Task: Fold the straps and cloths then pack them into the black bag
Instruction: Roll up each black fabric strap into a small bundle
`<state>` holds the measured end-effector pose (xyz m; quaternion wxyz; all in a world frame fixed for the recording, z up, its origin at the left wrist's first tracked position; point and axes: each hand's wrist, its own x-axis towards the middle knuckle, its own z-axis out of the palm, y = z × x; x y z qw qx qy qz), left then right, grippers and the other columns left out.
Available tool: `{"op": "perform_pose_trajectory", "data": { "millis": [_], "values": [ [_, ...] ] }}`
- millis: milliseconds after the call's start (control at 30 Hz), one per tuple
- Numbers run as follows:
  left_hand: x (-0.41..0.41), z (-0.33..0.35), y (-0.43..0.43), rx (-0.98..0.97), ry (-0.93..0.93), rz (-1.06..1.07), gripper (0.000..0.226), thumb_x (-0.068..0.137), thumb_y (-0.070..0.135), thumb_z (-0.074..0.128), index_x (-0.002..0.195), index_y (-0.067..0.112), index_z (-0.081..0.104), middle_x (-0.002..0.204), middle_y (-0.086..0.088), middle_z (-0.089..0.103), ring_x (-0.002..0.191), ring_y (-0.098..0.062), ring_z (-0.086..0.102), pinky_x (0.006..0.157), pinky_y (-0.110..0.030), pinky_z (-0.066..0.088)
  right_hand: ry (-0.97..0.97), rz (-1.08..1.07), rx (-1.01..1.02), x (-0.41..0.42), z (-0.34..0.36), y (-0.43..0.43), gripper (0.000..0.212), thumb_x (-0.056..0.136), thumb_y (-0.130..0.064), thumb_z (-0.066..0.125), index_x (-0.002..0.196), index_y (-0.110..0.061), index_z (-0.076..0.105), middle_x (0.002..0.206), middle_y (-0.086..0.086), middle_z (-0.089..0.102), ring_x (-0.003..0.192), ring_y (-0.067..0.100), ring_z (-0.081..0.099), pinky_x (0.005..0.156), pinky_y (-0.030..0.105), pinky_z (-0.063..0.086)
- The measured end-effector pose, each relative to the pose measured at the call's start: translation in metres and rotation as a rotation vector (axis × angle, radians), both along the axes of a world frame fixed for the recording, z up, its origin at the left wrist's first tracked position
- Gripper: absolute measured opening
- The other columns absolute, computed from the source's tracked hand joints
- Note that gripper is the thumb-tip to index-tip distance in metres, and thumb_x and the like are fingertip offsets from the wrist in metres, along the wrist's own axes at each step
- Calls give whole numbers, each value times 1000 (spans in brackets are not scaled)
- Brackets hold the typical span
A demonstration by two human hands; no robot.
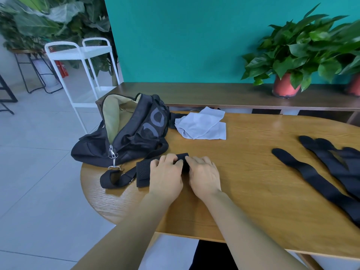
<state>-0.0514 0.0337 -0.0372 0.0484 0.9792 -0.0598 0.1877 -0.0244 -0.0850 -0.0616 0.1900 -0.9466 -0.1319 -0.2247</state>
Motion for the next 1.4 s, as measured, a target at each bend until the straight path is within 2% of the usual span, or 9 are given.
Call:
{"op": "perform_pose_trajectory", "data": {
  "millis": [133, 200, 333, 533, 700, 833, 967, 1200, 1400],
  "values": [
    [-4, 1, -13, 10, -28, -58, 29, 82, 13, 58, 108, 18, 70, 115, 0, 59, 105, -24, 55, 89, -39, 31, -3, -17, -48, -8, 7, -15, 32, 74, -1, 59, 101, -16, 66, 86, -1, 67, 86, 29, 56, 66, 32, 37],
    [-7, 1, -25, 42, 11, -125, 29, 89, 20, 54, 115, 21, 66, 124, 2, 55, 114, -23, 50, 94, -39, 28, 29, -29, -83, -15, 10, -30, 30, 79, -3, 51, 103, -16, 63, 94, 0, 66, 95, 29, 54, 71, 32, 34],
    [-12, -4, -58, 91, 91, -234, 38, 98, 33, 38, 135, 27, 48, 143, 6, 41, 133, -19, 31, 102, -37, 18, 82, -100, -130, -29, 13, -70, 39, 87, -6, 46, 122, -14, 59, 118, 3, 63, 111, 29, 49, 86, 35, 36],
    [-16, -9, -119, 187, 181, -344, 53, 100, 43, 33, 149, 24, 26, 159, 0, 19, 147, -21, 13, 115, -39, 6, 144, -238, -187, -51, 18, -139, 46, 92, -11, 41, 137, -16, 47, 130, 3, 57, 121, 28, 43, 94, 35, 34],
    [-17, -8, -169, 209, 234, -442, 55, 102, 45, 28, 151, 24, 20, 160, -3, 14, 147, -21, 14, 118, -39, -2, 219, -441, -222, -66, 26, -208, 36, 90, -11, 44, 124, -15, 51, 119, 5, 60, 115, 27, 45, 90, 34, 35],
    [-15, -6, -200, 242, 287, -472, 55, 102, 46, 26, 152, 23, 17, 161, -3, 10, 147, -21, 16, 118, -41, -3, 409, -622, -202, -72, 28, -256, 32, 91, -16, 44, 123, -15, 50, 129, 9, 52, 121, 29, 40, 97, 36, 33],
    [-13, -9, -215, 267, 316, -465, 56, 102, 46, 24, 153, 23, 14, 161, -1, 8, 146, -19, 17, 118, -41, -2, 533, -676, -169, -74, 26, -275, 35, 93, -18, 40, 126, -16, 51, 134, 10, 48, 126, 29, 36, 103, 38, 28],
    [-10, -20, -202, 249, 312, -435, 53, 103, 43, 20, 152, 24, 17, 160, 3, 15, 147, -14, 15, 117, -42, -1, 534, -596, -125, -66, 32, -248, 27, 92, -16, 39, 107, -16, 61, 120, 7, 52, 114, 26, 40, 90, 33, 34],
    [-4, -19, -174, 227, 299, -391, 50, 103, 41, 22, 151, 25, 22, 159, 5, 21, 145, -12, 20, 117, -42, 0, 498, -494, -3, -58, 31, -213, 19, 90, -5, 45, 98, -9, 61, 127, 11, 41, 110, 26, 43, 73, 30, 41]
  ]
}}
